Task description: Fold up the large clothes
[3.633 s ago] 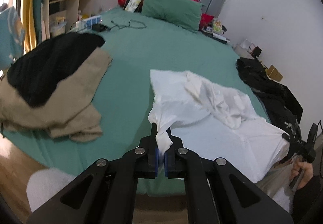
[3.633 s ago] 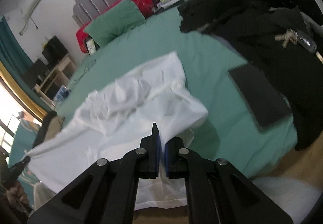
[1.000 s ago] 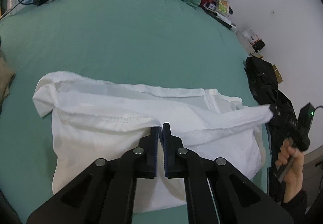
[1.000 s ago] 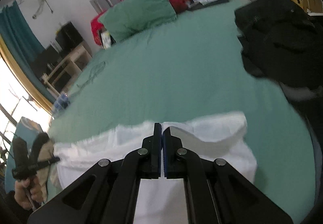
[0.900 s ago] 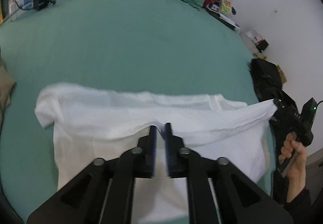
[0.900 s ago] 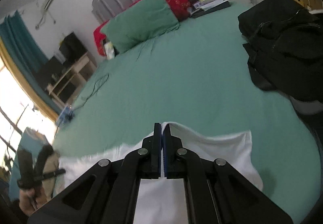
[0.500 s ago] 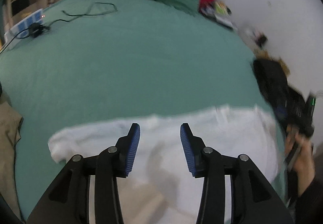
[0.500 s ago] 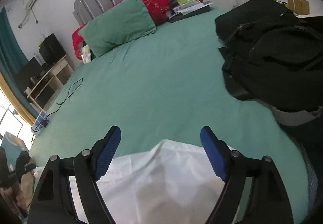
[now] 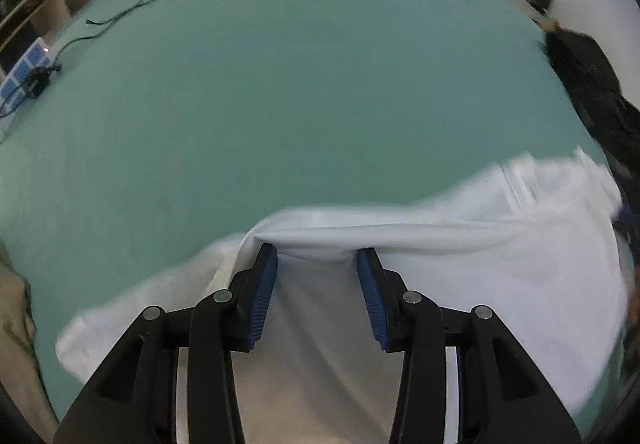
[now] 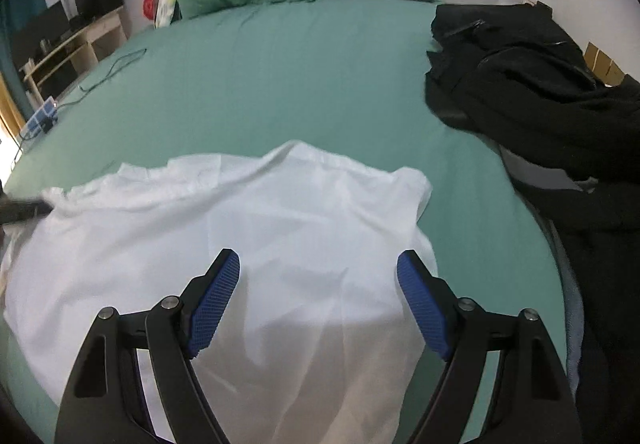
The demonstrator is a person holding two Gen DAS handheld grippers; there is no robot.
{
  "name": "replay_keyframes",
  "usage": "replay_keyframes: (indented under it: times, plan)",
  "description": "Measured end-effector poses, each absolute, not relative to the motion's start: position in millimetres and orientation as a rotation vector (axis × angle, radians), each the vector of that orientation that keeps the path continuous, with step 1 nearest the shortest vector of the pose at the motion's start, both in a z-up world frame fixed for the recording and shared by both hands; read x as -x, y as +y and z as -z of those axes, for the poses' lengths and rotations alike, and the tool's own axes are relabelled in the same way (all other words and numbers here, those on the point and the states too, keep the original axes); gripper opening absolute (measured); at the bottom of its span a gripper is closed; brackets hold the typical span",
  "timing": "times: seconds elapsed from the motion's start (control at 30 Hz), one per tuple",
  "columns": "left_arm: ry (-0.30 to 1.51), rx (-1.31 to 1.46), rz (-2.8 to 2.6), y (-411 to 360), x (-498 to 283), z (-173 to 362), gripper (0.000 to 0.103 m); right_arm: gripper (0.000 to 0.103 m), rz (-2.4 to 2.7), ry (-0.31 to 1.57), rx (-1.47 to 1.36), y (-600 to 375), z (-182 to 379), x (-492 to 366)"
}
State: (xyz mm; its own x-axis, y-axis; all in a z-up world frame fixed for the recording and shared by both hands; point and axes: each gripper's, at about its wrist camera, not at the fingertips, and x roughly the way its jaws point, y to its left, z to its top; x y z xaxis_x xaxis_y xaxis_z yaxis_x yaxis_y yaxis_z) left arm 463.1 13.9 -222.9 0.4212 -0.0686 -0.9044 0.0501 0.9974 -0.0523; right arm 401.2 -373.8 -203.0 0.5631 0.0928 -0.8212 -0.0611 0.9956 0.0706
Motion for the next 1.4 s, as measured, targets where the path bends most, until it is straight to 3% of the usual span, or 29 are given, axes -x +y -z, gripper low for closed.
replay_keyframes:
  times: [0.23,0.43,0.63,0.8,0.87,0.93,0.97,1.4]
  plan:
    - [0.993,0.053,-0.149,58.1,-494.0,189.9,0.044,0.081,-0.039,0.996,-0.058,-393.5,213.4,-401.8]
    - [0.911,0.082,-0.123,84.0,-411.4,161.7,0.056,0.081,-0.010,0.988,-0.181,-414.1,204.5,-372.6]
    - [1.002,0.190,-0.090,109.3,-312.0,190.3,0.061,0.081,-0.018,1.015,-0.335,-429.3,209.3,-308.8]
    - [1.113,0.176,-0.057,106.2,-285.9,230.0,0.061,0.045,-0.022,1.001,-0.335,-415.9,218.0,-280.3]
    - [1.106,0.095,-0.043,96.3,-281.8,231.2,0.060,0.010,-0.049,0.997,-0.360,-411.1,219.9,-271.6]
    - [1.096,0.133,-0.019,100.4,-279.5,230.1,0.029,0.007,-0.071,1.002,-0.390,-406.7,221.2,-264.6]
    - [1.107,0.164,-0.015,105.5,-278.3,229.5,0.005,0.007,-0.068,0.999,-0.380,-404.0,219.3,-261.2]
    - [1.044,0.236,-0.014,125.0,-173.3,183.1,0.004,0.006,-0.032,1.007,-0.311,-397.7,187.3,-167.6]
